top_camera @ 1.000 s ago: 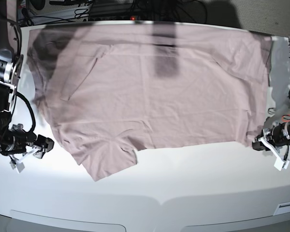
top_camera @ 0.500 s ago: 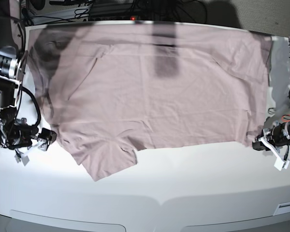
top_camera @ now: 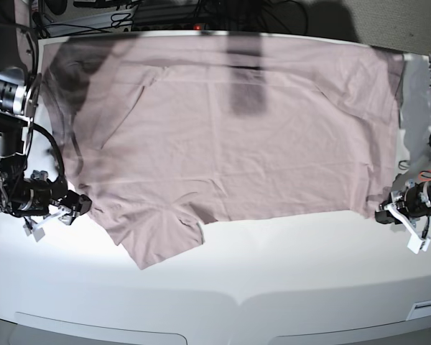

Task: Fold the T-shirt properly
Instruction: 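Hold the shirt's side edges with both grippers, adjusting the grip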

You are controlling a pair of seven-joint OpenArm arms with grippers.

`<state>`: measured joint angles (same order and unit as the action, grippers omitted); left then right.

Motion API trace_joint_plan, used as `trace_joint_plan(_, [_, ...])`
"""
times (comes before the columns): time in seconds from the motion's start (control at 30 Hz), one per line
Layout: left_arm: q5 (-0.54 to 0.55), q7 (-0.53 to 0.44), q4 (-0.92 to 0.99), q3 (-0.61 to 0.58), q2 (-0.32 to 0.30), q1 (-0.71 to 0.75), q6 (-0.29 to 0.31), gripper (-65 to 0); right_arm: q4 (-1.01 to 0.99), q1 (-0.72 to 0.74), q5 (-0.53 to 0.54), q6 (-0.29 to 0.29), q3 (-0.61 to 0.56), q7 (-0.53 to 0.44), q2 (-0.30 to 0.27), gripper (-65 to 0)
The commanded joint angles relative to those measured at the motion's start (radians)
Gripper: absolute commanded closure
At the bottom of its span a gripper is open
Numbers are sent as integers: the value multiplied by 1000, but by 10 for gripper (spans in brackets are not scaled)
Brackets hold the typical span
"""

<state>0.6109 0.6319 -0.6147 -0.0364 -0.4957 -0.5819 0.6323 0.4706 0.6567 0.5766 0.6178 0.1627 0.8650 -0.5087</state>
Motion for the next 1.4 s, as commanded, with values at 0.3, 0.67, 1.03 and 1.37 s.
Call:
trace_joint_plan(0.3, [19,-18,-16,3,-17,-31,9,0,11,32,167,80,2,45,-15,-446])
trace_joint_plan(0.67, [19,-19,-16,3,-17,-31,9,0,11,33,149,80,2,45,-15,-365])
trace_joint_plan(1.03, [19,-19,-16,3,-17,-31,9,0,11,33,52,80,2,93,-15,-309])
trace_joint_plan(1.37, [19,-19,-16,3,-17,-31,9,0,11,33,56,80,2,76,-15,0])
